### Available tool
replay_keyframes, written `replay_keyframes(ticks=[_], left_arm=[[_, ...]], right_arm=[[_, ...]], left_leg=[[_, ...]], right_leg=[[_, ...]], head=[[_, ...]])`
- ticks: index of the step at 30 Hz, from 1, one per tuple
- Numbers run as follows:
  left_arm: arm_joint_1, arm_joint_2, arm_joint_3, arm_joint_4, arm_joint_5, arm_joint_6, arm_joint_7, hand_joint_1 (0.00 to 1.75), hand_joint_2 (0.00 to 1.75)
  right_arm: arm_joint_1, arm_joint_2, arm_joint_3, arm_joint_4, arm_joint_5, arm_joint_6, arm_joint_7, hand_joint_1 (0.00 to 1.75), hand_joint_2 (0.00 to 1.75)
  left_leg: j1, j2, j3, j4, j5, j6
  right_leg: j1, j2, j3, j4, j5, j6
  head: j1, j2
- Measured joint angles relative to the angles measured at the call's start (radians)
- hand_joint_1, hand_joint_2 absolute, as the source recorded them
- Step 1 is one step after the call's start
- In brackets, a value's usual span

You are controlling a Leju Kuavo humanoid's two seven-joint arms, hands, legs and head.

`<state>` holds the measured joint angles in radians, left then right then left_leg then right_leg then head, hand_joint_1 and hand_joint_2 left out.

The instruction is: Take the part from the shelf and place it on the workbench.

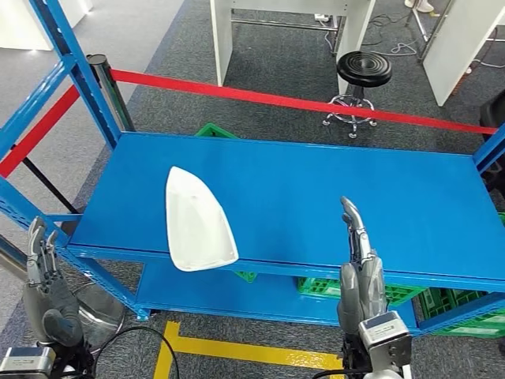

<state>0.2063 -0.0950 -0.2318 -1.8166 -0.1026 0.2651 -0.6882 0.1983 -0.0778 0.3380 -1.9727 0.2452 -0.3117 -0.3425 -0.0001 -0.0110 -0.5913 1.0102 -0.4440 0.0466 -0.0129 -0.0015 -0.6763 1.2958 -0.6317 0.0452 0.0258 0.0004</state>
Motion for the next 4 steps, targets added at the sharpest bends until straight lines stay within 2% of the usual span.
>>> replay_keyframes(ticks=[1,3,4], left_arm=[[0.000,0.000,0.000,0.000,0.000,0.000,0.000,0.00,0.00],[0.000,0.000,0.001,0.000,0.000,0.000,0.000,0.00,0.00],[0.000,0.000,0.001,0.000,0.000,0.000,0.000,0.00,0.00]], right_arm=[[0.000,0.000,0.000,0.000,-0.004,0.001,0.000,0.00,0.00],[-0.001,0.000,0.000,0.000,-0.007,0.002,0.000,0.00,0.00],[-0.001,0.000,0.000,0.000,-0.008,0.002,-0.001,0.00,0.00]], left_leg=[[0.000,-0.006,0.002,0.000,-0.001,-0.001],[-0.001,-0.016,0.007,0.003,-0.005,-0.007],[-0.001,-0.018,0.008,0.004,-0.007,-0.009]], right_leg=[[0.000,0.000,0.007,-0.036,0.036,-0.001],[0.000,0.005,0.058,-0.175,0.118,-0.006],[0.000,0.006,0.076,-0.217,0.139,-0.008]], head=[[0.000,0.000],[0.000,0.000],[0.000,0.000]])
